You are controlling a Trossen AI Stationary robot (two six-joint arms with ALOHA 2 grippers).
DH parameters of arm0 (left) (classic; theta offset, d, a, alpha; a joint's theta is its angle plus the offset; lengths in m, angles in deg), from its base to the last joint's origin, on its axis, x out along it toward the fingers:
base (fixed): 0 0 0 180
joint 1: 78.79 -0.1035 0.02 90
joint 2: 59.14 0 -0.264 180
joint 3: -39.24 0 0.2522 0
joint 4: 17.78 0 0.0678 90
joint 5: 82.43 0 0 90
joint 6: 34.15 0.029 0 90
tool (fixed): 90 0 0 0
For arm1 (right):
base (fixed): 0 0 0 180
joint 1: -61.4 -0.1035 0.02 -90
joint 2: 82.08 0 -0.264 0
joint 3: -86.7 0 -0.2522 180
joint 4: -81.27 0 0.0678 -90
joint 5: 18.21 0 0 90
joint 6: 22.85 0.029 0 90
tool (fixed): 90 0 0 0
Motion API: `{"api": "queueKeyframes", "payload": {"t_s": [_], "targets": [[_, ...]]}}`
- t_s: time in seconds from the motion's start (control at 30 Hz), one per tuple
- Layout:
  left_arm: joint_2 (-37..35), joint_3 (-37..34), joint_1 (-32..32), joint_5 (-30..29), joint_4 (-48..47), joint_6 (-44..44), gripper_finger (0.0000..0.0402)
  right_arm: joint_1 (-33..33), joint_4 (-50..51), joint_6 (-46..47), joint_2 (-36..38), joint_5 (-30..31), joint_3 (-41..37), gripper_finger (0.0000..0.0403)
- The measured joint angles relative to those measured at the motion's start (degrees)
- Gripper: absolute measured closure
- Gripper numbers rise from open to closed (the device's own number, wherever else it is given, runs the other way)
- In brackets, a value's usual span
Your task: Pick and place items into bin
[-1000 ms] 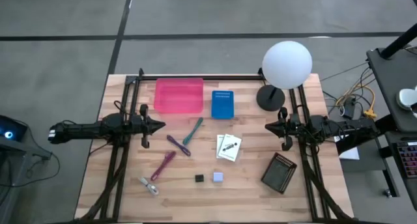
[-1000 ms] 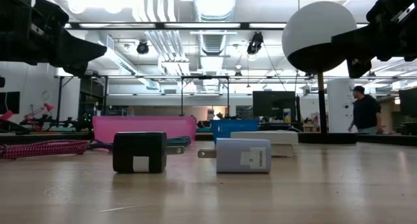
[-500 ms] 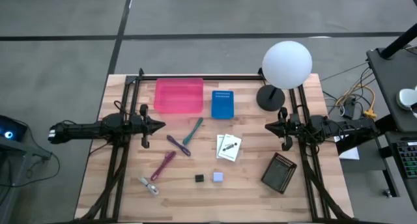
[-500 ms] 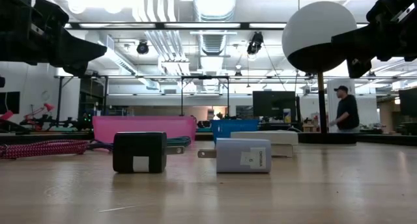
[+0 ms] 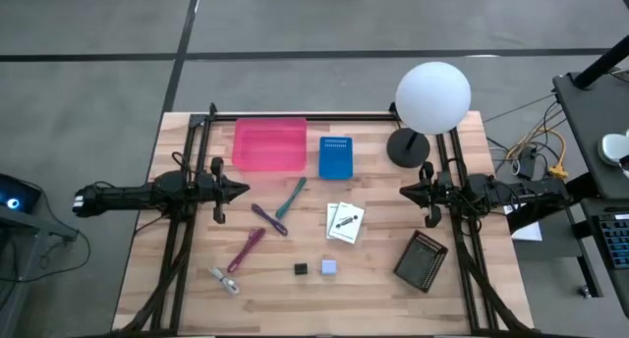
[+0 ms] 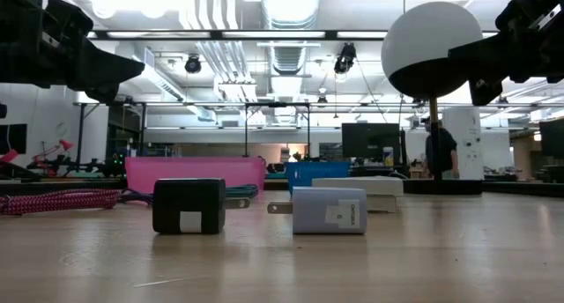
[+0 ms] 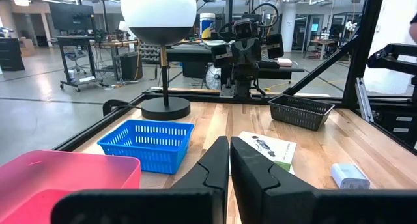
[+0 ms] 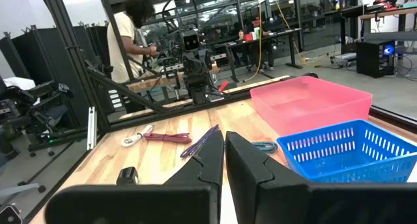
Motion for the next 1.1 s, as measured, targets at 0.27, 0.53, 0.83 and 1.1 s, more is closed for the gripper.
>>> {"api": "queueKeyframes", "payload": {"t_s": [0.27,0.53,0.83,1.1], "targets": [[0.0,0.0,0.0,0.0,0.0,0.0,0.0402,0.0,0.0,0.0,0.0,0.0,0.0,0.0394],[0.0,0.0,0.0,0.0,0.0,0.0,0.0402,0.0,0.0,0.0,0.0,0.0,0.0,0.0394],[0.0,0.0,0.0,0.0,0.0,0.0,0.0402,0.0,0.0,0.0,0.0,0.0,0.0,0.0394],[0.0,0.0,0.0,0.0,0.0,0.0,0.0402,0.0,-2.6,2.6,0.0,-0.3,0.0,0.0394]]}}
